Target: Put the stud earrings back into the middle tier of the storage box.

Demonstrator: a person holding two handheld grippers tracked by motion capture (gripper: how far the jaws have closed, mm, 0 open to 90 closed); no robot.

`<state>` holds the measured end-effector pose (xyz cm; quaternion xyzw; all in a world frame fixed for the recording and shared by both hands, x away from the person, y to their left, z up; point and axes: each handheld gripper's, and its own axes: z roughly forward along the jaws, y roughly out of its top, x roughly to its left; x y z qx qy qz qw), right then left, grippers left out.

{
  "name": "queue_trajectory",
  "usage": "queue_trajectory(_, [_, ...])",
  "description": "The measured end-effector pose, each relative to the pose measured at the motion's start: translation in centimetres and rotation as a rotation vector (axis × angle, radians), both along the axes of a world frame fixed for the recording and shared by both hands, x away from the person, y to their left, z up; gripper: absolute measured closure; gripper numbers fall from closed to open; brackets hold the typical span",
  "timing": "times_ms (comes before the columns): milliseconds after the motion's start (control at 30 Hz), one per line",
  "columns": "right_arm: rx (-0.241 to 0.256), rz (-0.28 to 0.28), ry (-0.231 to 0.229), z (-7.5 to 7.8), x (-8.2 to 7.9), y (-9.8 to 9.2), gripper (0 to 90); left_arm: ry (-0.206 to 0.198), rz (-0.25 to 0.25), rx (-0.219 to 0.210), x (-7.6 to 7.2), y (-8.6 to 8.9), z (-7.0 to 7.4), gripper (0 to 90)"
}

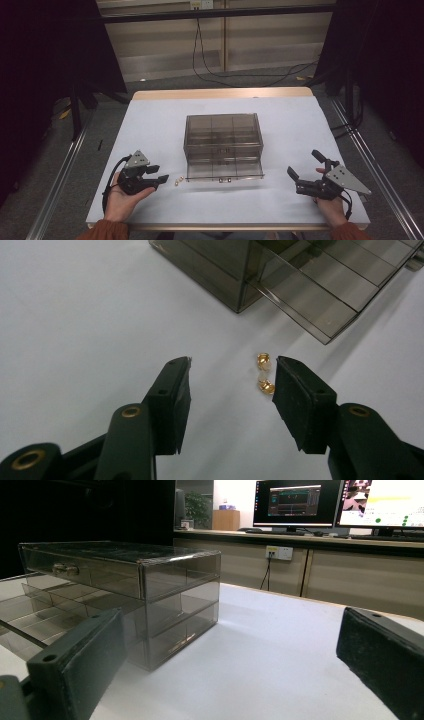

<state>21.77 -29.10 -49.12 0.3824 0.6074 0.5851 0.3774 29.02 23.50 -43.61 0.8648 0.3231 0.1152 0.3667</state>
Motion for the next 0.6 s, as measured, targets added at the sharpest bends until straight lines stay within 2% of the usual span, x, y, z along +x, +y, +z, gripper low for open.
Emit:
queue_trajectory(67, [-0.001, -0.002, 0.0, 0.0, 0.0, 0.0, 0.0, 0.001, -0.015, 0.006, 0.0, -0.2, 0.0, 50.9])
queue_trajectory(100, [-0.002, -0.002, -0.001, 0.0, 0.0, 0.0, 0.0, 0.02, -0.017, 0.014, 0.1, -0.5, 0.0, 50.3])
queue_trajectory(233, [-0.001, -0.004, -0.003, 0.0, 0.0, 0.0, 0.0, 0.041, -0.037, 0.034, 0.4, -0.9, 0.1, 53.7])
queue_trajectory(267, [-0.001, -0.004, -0.003, 0.0, 0.0, 0.0, 0.0, 0.054, -0.054, 0.056, 0.7, -1.2, 0.2, 53.8])
queue_trajectory(367, [-0.001, 0.001, -0.002, 0.0, 0.0, 0.0, 0.0, 0.076, -0.094, 0.081, 1.2, -1.8, 0.7, 55.7])
queue_trajectory(433, [-0.001, 0.001, -0.002, 0.0, 0.0, 0.0, 0.0, 0.07, -0.098, 0.092, 1.3, -1.9, 0.7, 59.6])
queue_trajectory(467, [-0.001, 0.001, -0.002, 0.0, 0.0, 0.0, 0.0, 0.083, -0.118, 0.092, 1.6, -2.1, 0.8, 59.6])
queue_trajectory(533, [0.001, -0.001, -0.004, 0.0, 0.0, 0.0, 0.0, 0.12, -0.16, 0.123, 2.1, -2.5, 0.9, 67.5])
queue_trajectory(600, [-0.001, 0.001, -0.004, 0.0, 0.0, 0.0, 0.0, 0.126, -0.177, 0.129, 2.2, -2.8, 0.9, 70.3])
